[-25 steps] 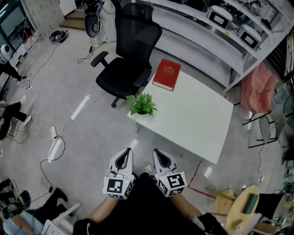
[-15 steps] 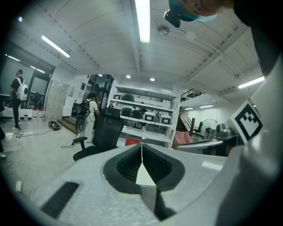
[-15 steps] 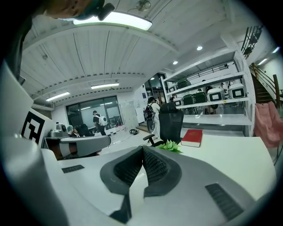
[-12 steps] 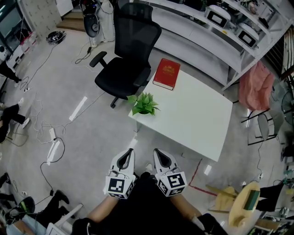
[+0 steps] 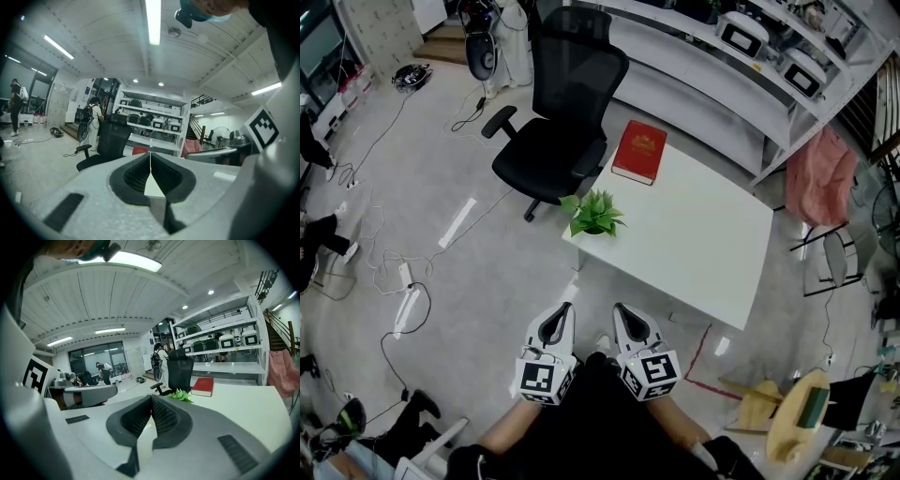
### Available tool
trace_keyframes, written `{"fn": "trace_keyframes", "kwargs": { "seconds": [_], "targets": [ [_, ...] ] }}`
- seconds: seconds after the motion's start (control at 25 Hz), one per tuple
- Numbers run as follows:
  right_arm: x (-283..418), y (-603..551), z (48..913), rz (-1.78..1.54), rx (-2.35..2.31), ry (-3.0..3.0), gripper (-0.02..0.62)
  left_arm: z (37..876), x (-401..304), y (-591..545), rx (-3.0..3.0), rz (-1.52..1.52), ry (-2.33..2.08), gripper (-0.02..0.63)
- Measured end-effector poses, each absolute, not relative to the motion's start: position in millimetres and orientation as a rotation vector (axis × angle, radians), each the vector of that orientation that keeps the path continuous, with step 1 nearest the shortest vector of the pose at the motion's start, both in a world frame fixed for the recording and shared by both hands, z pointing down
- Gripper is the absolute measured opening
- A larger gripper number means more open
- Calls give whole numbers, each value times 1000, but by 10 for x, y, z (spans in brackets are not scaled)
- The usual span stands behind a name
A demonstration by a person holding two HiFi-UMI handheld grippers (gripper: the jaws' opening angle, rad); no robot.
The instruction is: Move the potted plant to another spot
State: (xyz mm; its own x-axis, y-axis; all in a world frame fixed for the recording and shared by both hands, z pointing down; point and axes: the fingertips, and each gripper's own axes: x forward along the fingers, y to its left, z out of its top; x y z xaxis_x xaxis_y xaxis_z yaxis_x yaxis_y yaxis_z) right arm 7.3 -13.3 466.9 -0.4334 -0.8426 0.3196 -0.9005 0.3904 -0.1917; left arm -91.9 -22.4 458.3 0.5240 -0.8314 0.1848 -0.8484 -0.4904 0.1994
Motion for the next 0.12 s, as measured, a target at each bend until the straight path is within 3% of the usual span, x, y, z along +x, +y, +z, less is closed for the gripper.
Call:
{"fn": "trace_keyframes", "kwargs": {
  "seconds": [0.12],
  "targets": [
    [65, -140, 4677, 506, 1571, -2466, 12, 4590, -931, -230, 2504, 95, -1407, 18]
  ]
}}
